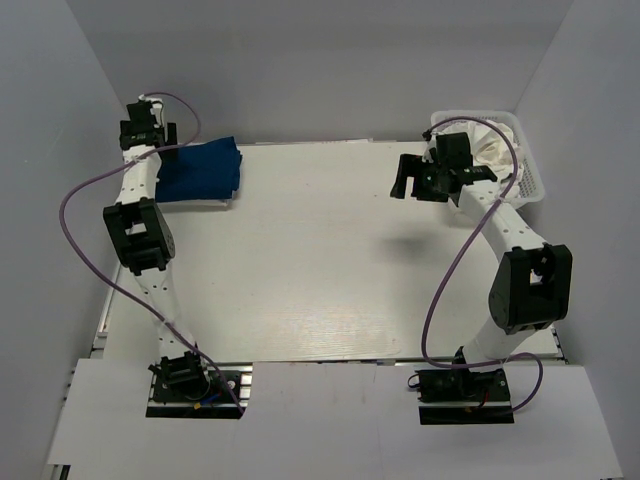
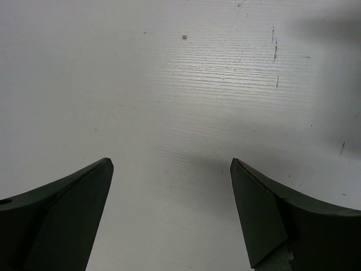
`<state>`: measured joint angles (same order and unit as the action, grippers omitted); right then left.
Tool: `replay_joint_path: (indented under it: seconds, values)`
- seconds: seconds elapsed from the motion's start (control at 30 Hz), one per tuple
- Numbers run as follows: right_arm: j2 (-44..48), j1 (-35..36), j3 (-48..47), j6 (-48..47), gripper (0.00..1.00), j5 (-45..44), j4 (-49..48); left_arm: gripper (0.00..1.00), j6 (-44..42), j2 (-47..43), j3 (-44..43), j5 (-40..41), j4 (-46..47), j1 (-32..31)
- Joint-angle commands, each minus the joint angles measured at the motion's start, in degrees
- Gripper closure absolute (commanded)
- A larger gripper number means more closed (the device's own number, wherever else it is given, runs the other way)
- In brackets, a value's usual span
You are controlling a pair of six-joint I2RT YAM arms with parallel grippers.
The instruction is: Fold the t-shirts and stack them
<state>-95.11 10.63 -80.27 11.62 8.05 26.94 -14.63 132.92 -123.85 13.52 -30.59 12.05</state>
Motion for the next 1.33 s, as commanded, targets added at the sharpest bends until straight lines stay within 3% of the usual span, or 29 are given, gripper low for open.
replay_joint_path:
  seconds: [0.0,0.13,0.23,0.3,0.33,0.43,0.47,0.6,0.73,0.97,1.3]
  values:
    - [2.91,0.27,-0.95,0.25,0.10,-0.41,-1.18,0.00,5.91,-5.12,-3.85,1.78,0.19,0.60]
    - [7.47,0.09,2.65,0.42,0.10,-0.32,-2.93,0.00,14.08,-7.85,-5.17,0.47,-6.92,-1.24]
    - [12.38,0.18,6.96,1.91,0.10,0.65,-5.66,0.00,26.26,-12.39,-1.76,-9.44,-13.18,-1.24]
    - [14.15,0.09,10.92,2.71,0.10,0.73,-7.34,0.00,29.30,-16.53,6.84,-12.28,-12.31,-2.99]
    - [16.95,0.09,13.01,3.75,0.10,0.65,-8.21,0.00,32.36,-19.08,14.09,-11.24,-11.26,-5.70]
    - [20.73,0.17,19.24,6.47,0.10,1.26,-12.41,0.00,35.45,-30.24,24.94,-7.13,-6.77,-11.77]
    - [22.67,0.00,20.67,8.32,0.10,1.96,-13.13,0.00,36.25,-32.79,30.89,-6.32,-5.81,-16.40]
    - [30.31,0.18,36.26,13.86,0.10,5.47,-21.56,0.00,41.51,-43.43,43.23,-1.93,-5.18,-28.03]
    - [34.73,0.09,44.23,16.59,0.10,6.19,-28.08,0.00,47.85,-49.51,55.97,-1.39,-5.79,-36.47]
    - [37.01,-0.09,43.36,14.31,0.10,-0.05,-22.55,0.00,49.97,-57.15,63.73,-0.96,-3.78,-42.19]
    - [39.47,0.18,43.88,13.08,0.10,0.74,-23.60,0.00,49.44,-65.32,63.73,5.99,-4.30,-44.31]
